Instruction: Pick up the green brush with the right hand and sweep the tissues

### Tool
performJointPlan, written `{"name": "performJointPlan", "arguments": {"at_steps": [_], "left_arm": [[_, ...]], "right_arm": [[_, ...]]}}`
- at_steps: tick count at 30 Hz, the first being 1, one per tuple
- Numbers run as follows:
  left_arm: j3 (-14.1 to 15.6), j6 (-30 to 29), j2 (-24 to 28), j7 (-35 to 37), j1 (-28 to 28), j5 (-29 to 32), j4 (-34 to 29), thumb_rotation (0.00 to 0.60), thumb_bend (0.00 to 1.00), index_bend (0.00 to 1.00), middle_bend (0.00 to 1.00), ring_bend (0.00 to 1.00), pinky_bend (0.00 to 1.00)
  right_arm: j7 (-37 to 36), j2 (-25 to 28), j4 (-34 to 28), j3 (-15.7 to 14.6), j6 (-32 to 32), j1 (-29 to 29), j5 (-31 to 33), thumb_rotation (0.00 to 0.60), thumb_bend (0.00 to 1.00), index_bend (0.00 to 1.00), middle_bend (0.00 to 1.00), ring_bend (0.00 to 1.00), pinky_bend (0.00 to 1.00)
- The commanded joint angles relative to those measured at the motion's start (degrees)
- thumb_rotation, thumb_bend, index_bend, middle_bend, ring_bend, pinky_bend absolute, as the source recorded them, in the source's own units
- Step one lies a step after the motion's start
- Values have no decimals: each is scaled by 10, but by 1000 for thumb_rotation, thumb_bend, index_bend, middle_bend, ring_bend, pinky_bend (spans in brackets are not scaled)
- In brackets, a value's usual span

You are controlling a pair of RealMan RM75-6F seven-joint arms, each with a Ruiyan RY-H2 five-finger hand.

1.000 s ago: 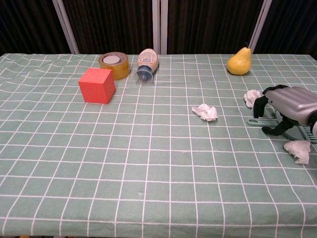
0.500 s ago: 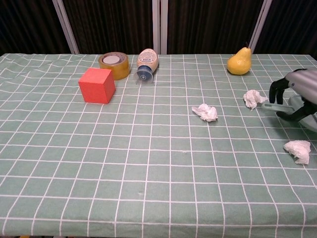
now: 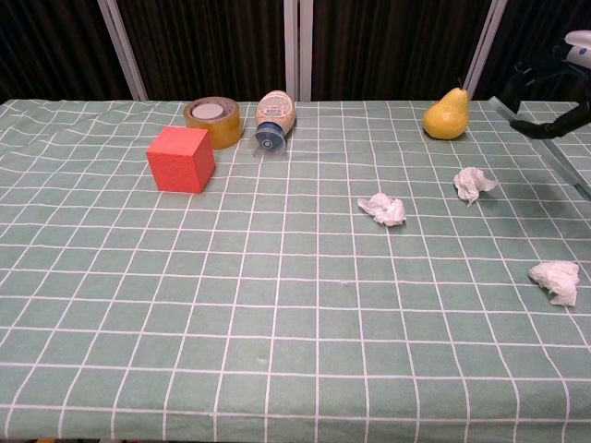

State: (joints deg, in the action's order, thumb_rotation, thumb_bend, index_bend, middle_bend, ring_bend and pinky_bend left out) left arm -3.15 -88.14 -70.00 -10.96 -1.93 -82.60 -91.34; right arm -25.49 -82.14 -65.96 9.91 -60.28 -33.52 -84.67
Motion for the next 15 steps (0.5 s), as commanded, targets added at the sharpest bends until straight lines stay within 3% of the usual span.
{"name": "performJointPlan", "arguments": {"at_steps": [1, 8, 15], "left_arm": [[0, -2, 5, -7, 2, 1, -7, 600, 58, 237, 203, 116, 118], [2, -4, 14, -22, 4, 1, -24, 600, 59, 238, 203, 116, 118], [1, -2, 18, -33, 2, 2, -34, 600, 58, 238, 203, 116, 118]], "right_arm": [[-167, -65, 145, -14, 31, -67, -62, 600, 382, 646, 541, 241, 174], [-274, -147, 276, -39, 59, -112, -77, 600, 383, 646, 538, 241, 174], [-377, -200, 319, -51, 25, -132, -88, 600, 383, 645, 538, 241, 174]]}}
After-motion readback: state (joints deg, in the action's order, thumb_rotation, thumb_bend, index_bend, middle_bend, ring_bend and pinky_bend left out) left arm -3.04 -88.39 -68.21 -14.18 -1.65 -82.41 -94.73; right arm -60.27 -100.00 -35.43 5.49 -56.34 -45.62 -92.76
